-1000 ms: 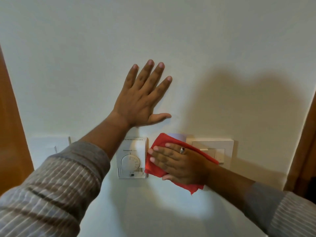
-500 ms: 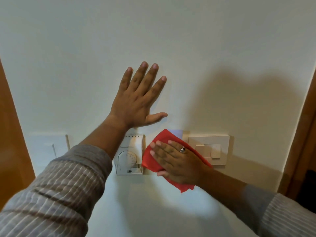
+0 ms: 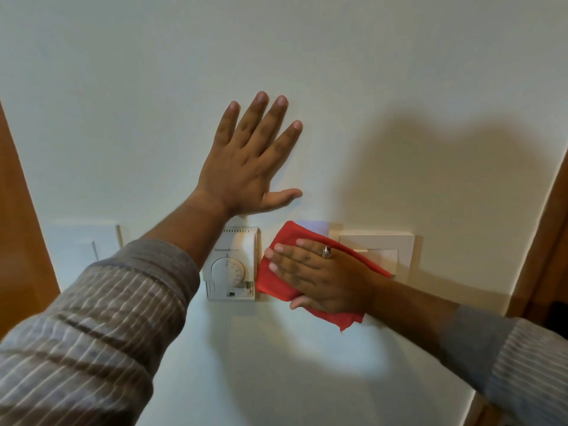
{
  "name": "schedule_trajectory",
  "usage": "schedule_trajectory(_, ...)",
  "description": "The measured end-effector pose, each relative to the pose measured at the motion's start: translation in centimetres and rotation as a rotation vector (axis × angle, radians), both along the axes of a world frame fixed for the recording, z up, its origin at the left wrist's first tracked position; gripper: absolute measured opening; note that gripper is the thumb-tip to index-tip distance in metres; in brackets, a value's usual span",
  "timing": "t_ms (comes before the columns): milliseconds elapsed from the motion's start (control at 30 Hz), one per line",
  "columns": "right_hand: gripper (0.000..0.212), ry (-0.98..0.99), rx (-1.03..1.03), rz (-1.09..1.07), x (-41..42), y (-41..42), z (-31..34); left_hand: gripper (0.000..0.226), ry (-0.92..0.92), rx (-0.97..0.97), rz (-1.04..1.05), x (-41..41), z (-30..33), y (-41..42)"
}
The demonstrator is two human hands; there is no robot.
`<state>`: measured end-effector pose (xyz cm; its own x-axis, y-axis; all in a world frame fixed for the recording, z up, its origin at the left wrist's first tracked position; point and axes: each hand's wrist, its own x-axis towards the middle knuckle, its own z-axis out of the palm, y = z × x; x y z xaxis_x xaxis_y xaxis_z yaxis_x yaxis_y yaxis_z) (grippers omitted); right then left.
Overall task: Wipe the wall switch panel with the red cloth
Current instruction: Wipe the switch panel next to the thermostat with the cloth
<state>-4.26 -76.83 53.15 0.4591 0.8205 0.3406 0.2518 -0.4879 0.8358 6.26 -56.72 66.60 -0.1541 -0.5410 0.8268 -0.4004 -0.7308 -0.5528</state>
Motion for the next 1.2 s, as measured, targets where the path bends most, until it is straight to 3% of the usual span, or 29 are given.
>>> schedule_trajectory(133,0.073,-0.025,-0.053,-0.027,0.3,-0.3,-2.0,0.102,0.004,0.002,0.0,0.0,0.1,0.0)
schedule_trajectory(300,0.081,0.108,-0.18,-0.015,-0.6,-0.9,-2.0,0.101,0.001,0.0,0.002,-0.2,-0.1,0.1)
schedule_trajectory(533,0.079,0.073,-0.044,-0.009,-0.4,-0.2,0.4,0.101,0.01,-0.001,0.013,-0.2,-0.1,0.1)
schedule_trajectory(733,0.073,-0.137,0.076,-0.104,0.1,0.6,-3.0,0.101,0.012,0.006,0.014,-0.2,-0.1,0.0)
schedule_trajectory(833,0.063,-0.109,0.004,-0.033,-0.2,0.2,-1.3,0.101,0.014,0.004,0.011,-0.3,0.0,0.1)
schedule_trajectory(967,0.058,-0.12,0.126,-0.018,-0.3,0.4,1.0,0.102,0.011,0.002,0.018,-0.3,-0.1,0.1)
schedule_trajectory(1200,0.051,-0.043,-0.166,0.01,-0.4,-0.7,0.1,0.102,0.038,0.016,0.019,-0.3,-0.1,0.2)
